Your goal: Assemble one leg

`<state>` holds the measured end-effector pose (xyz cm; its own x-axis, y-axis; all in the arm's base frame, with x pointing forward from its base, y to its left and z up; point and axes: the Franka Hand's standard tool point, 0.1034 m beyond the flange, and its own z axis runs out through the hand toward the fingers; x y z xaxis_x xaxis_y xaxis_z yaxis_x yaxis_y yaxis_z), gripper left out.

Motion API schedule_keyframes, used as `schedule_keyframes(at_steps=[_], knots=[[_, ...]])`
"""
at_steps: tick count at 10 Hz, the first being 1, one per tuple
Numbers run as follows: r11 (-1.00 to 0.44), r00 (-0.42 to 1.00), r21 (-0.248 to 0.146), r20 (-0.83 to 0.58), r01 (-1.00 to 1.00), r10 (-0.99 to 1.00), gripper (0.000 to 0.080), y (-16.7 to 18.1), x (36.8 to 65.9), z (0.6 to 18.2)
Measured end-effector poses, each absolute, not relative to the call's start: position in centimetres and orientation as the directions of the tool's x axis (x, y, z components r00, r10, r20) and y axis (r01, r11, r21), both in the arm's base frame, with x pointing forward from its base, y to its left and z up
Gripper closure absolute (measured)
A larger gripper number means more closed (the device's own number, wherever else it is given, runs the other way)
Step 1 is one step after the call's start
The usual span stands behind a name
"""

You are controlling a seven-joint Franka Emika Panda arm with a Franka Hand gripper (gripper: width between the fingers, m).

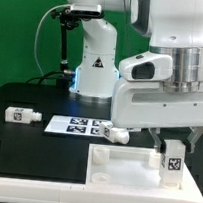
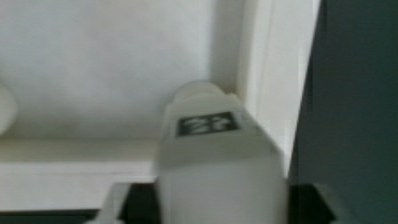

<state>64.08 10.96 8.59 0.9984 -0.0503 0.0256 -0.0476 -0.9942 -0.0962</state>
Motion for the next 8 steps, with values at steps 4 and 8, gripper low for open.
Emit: schedule_keyframes(at_steps=[4,8], knots=[[-0.88,0.889,-0.128,-0.03,-0.458,-0.458,0.0514,10.7,64.16,8.56],[-0.494,0.512,-0.153,-0.11,-0.856,-0.852,0.0512,10.47,63.98,8.39]])
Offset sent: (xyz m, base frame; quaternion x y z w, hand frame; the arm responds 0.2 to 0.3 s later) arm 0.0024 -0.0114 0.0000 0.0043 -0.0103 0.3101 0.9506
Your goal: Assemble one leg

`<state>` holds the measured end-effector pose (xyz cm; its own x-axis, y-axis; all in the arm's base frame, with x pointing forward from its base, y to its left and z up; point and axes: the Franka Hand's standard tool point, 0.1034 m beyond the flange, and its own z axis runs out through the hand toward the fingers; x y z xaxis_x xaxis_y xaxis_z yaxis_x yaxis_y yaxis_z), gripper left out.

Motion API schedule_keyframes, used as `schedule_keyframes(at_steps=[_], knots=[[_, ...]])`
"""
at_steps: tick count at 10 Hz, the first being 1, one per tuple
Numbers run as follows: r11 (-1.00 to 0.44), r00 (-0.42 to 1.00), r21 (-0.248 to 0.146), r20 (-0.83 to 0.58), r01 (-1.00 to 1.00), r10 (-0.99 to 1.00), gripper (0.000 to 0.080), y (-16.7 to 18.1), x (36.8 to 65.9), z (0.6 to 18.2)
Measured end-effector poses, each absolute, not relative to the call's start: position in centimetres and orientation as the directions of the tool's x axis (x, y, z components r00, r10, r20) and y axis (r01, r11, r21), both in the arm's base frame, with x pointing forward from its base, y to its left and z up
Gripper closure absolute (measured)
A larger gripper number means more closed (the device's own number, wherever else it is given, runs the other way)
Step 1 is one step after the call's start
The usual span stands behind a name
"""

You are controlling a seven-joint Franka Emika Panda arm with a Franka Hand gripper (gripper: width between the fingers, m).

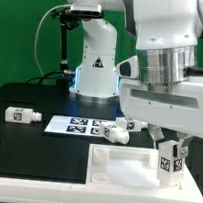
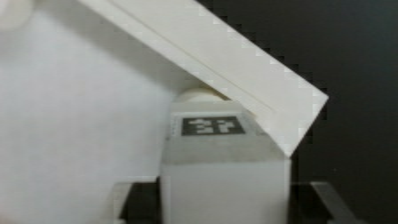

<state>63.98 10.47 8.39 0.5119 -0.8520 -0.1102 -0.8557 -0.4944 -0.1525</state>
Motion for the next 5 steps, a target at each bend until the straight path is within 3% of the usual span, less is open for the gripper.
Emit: schedule_keyframes(at_steps=[1,2,3,4,5], knots=[[-0.465,0.482,-0.149,-0.117,-0.873,-0.868,0.0512,10.42,63.96,8.35],[-0.499,0.517,-0.155,-0.112,-0.853,-0.849,0.0438,10.45,63.96,8.35],[-0.541,0.558,-0.151,-0.104,-0.827,-0.824,0.0438,10.49,63.88,8.35],[-0.691,0.702,-0.124,-0.082,-0.712,-0.708,0.0254,10.57,63.57,8.47],[-0.836,0.845,-0.126,-0.062,-0.535,-0.531,0.0254,10.5,63.78,8.56]])
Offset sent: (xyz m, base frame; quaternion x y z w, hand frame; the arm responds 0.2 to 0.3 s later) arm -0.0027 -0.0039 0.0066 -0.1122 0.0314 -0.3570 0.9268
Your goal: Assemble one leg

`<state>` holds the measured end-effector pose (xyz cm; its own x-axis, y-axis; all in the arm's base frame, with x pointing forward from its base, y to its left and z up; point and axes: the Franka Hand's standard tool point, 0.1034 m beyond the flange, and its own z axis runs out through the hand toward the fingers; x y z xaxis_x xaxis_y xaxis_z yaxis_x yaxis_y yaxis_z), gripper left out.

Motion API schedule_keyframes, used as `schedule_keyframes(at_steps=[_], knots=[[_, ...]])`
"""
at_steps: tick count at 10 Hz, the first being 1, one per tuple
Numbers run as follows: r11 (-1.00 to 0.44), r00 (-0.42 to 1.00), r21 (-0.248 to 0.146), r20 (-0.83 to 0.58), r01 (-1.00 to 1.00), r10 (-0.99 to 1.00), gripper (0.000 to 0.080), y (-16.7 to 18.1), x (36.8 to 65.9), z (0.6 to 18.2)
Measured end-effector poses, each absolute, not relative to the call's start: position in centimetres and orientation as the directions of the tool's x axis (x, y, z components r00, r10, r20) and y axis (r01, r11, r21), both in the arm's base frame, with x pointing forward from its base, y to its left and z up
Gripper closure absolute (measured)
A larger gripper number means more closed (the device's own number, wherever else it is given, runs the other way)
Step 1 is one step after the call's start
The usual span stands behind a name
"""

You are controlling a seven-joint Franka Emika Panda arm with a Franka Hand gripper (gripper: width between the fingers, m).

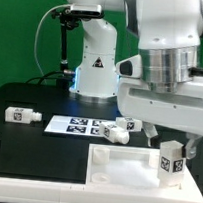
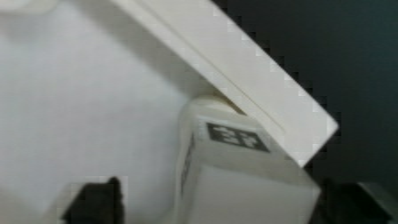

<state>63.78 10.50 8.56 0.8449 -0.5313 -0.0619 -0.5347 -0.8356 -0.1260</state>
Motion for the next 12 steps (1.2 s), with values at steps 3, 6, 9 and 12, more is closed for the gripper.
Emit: schedule_keyframes(at_steps=[3,6,9,12], knots=[[-0.959,0.97,-0.14,-0.031,-0.245,-0.243,0.0156,10.89,63.83,7.99],[-0.991,0.999,-0.128,0.012,0.033,0.032,0.015,10.74,63.88,7.94],[-0.971,0.973,-0.083,0.066,0.224,0.219,0.015,10.91,64.33,7.96],[-0.989,0.992,-0.091,0.057,0.116,0.111,0.0514,10.95,64.32,7.96]])
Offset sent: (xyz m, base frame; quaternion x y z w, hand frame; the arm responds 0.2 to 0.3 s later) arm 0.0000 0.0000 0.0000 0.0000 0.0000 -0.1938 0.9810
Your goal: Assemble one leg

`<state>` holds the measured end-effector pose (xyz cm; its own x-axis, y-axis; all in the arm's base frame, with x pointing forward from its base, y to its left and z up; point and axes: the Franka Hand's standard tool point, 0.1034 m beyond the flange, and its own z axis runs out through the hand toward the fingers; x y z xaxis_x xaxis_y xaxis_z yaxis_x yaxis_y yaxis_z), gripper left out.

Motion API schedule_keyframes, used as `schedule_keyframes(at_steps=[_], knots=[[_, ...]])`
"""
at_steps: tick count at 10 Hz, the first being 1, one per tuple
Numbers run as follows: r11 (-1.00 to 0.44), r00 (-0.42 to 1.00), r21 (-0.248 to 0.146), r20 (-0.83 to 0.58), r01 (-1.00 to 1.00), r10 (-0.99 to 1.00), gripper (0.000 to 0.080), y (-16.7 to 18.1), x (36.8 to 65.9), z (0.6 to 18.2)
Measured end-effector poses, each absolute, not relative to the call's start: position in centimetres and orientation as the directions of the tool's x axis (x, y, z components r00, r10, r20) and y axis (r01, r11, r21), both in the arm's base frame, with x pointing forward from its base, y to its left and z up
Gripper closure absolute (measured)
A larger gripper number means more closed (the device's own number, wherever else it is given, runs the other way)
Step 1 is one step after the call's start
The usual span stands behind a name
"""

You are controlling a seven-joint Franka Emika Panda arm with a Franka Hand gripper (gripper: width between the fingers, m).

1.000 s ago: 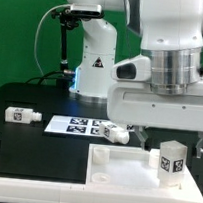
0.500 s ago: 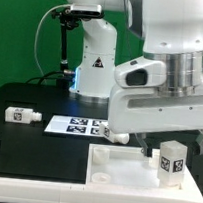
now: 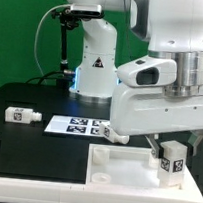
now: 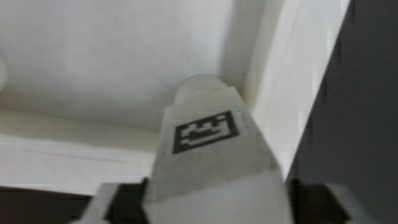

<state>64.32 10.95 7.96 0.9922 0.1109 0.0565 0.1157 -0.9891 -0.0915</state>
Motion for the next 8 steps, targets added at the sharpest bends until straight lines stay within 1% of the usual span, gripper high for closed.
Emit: schedule_keyframes(at_steps=[2,4,5,6,7,8], knots=[[-0.995,0.999,-0.098,0.045,-0.008,-0.012,0.0514,10.89,64.34,7.96],[-0.96,0.966,-0.119,0.017,-0.253,-0.257,0.0514,10.66,64.41,7.96],[-0.924,0.933,-0.138,0.001,-0.357,-0.36,0.0514,10.49,64.45,7.94],[-0.864,0.874,-0.147,-0.019,-0.482,-0.485,0.0514,10.38,64.39,7.9],[-0.778,0.789,-0.144,-0.038,-0.612,-0.613,0.0514,10.39,64.37,7.88],[-0.646,0.658,-0.147,-0.054,-0.749,-0.751,0.0514,10.38,64.22,7.73]])
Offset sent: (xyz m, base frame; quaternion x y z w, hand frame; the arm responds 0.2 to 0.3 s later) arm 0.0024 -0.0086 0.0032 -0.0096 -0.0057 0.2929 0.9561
